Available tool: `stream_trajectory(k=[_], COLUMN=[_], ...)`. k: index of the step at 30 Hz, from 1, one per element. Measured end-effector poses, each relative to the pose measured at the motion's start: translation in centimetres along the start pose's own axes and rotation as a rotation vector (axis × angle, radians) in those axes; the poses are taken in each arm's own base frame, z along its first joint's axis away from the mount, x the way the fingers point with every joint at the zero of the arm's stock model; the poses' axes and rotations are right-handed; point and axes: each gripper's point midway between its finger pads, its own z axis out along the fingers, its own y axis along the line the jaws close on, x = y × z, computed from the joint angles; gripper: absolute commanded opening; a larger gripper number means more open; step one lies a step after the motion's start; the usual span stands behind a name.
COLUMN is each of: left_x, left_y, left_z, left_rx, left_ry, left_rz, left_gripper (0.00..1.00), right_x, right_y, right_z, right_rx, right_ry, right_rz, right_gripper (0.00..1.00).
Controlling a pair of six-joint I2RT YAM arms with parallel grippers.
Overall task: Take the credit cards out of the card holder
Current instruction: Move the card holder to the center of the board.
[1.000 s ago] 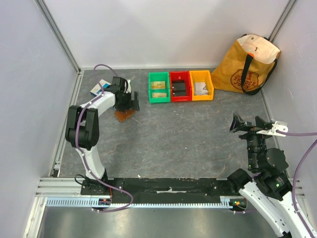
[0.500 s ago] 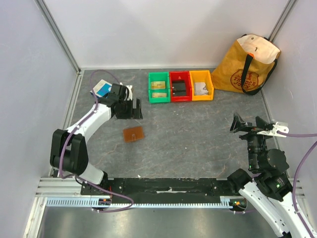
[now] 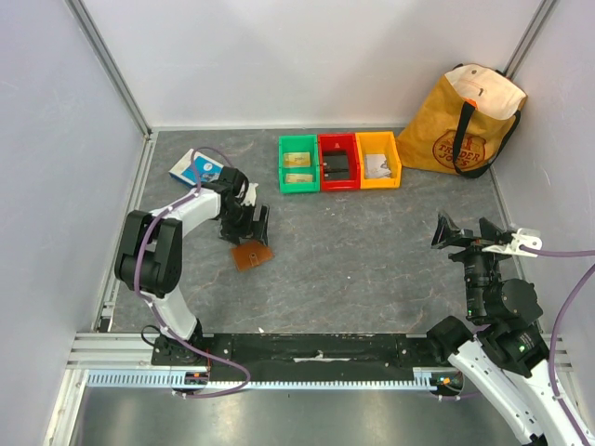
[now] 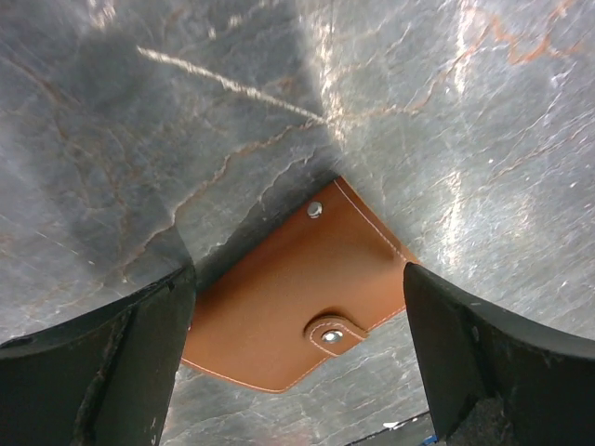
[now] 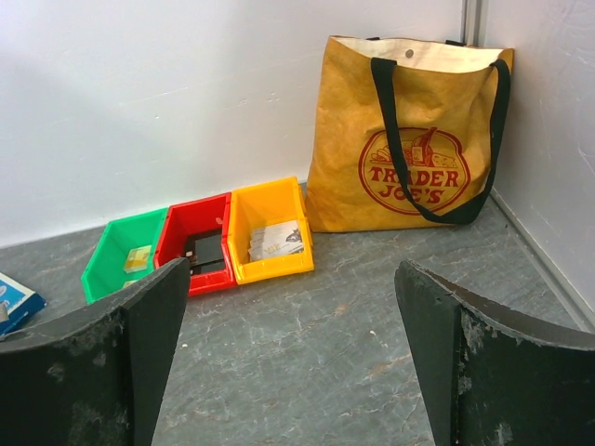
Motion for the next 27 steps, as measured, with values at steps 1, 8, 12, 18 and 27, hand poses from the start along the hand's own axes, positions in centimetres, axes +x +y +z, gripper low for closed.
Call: stream_trajectory(k=[1,8,12,18,27], left_x=[0.4,2.0,4.6,8.0,7.4], left_y=[0.0,-0.4,-2.0,-4.8,-3.6], left_z=[0.1,0.0,-0.4,-1.0,-0.9], left_rx=[0.003,0.035,0.1,0.178,0.129], left_ry=[0.013,0.016,0.01,-0.017,-0.21], left_rz=[-0.003,-0.019,-0.083,-0.161,-0.33], left_gripper=[0.98,0.94,0.92,0.88,0.72], right_x=[0.0,0.0,0.5,3.1,11.9], right_y=[0.0,0.3,1.0,4.9,12.2], right_z=[0.0,0.0,0.2,1.7,1.6], right_rx=[-0.002,-0.014,-0.038,-0.163,-0.424], right_ry=[0.0,0.002,0.022,0.187,0.553], right_rz=[0.0,0.002,0.012,-0.016,0.031], right_gripper=[0.98,0.98,0.98,0.98,0.98])
